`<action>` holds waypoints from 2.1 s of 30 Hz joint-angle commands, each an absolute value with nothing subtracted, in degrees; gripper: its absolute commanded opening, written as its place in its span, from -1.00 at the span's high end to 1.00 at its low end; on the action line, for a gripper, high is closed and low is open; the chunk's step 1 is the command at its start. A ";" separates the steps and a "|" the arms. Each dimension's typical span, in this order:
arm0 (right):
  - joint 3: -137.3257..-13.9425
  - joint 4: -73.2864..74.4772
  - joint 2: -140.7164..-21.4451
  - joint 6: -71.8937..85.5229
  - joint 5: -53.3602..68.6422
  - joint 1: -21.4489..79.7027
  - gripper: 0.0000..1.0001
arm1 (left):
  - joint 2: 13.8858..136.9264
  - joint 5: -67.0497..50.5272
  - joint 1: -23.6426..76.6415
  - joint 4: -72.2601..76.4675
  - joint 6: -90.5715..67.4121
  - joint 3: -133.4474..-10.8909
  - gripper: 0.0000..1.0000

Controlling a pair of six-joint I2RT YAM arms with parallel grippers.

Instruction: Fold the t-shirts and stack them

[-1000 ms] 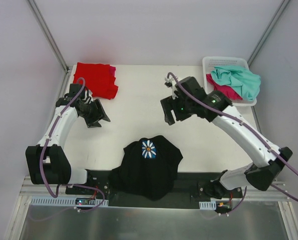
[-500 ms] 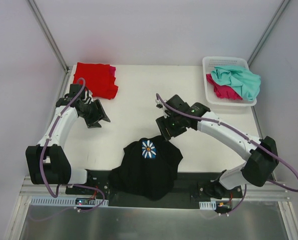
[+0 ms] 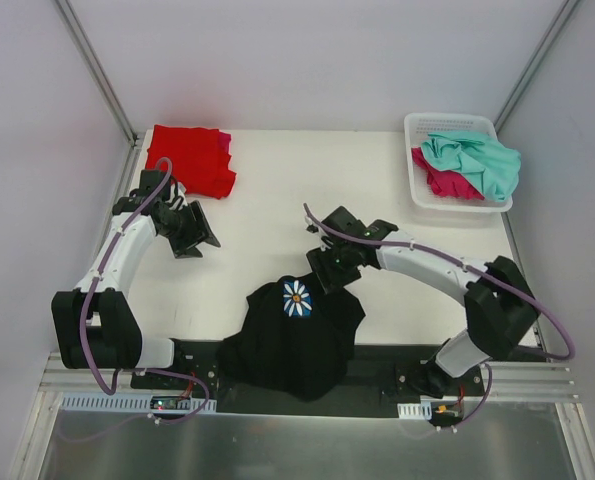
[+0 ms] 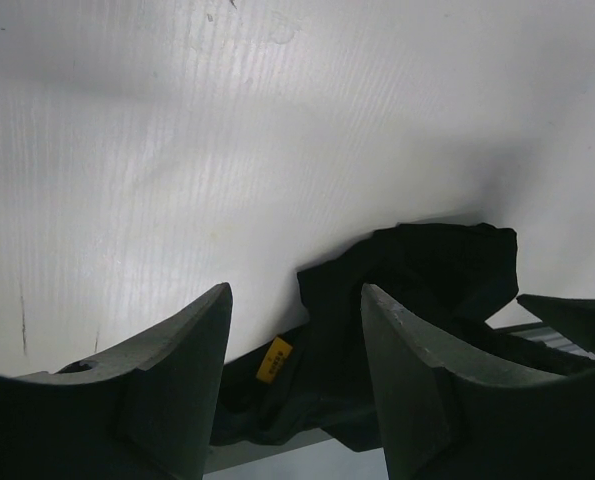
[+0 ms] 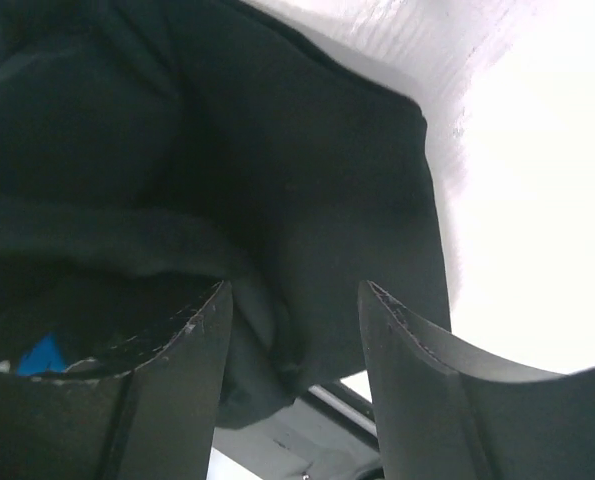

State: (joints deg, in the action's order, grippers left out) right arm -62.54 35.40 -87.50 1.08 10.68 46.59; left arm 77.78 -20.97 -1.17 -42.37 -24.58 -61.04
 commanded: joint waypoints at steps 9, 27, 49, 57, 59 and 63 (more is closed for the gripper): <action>-73.73 33.57 -103.70 -2.72 12.84 40.52 -0.04 | 76.20 -21.01 -0.97 -43.85 -22.50 -61.17 -0.08; -72.16 35.60 -105.82 -5.10 12.92 38.94 0.20 | 77.61 -21.71 -0.97 -44.38 -22.59 -62.31 -0.09; -93.05 48.06 -107.05 -5.10 5.10 32.10 0.98 | 77.96 -21.97 -1.05 -44.30 -22.85 -62.67 -0.09; -113.19 54.40 -101.96 -4.93 -3.59 27.34 0.98 | 77.96 -22.06 -1.05 -44.38 -22.94 -62.93 -0.09; -115.75 54.67 -99.41 -3.96 -7.53 26.02 0.98 | 77.96 -22.41 -1.05 -44.38 -23.03 -63.10 -0.08; -113.57 53.62 -94.32 -2.64 -13.43 24.52 0.98 | 77.17 -22.59 -1.05 -44.47 -22.85 -63.28 -0.09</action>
State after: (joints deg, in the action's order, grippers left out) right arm -112.88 51.68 -101.78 -4.32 -4.45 25.67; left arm 77.89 -21.04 -1.17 -43.35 -23.38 -61.17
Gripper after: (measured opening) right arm 0.021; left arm 0.544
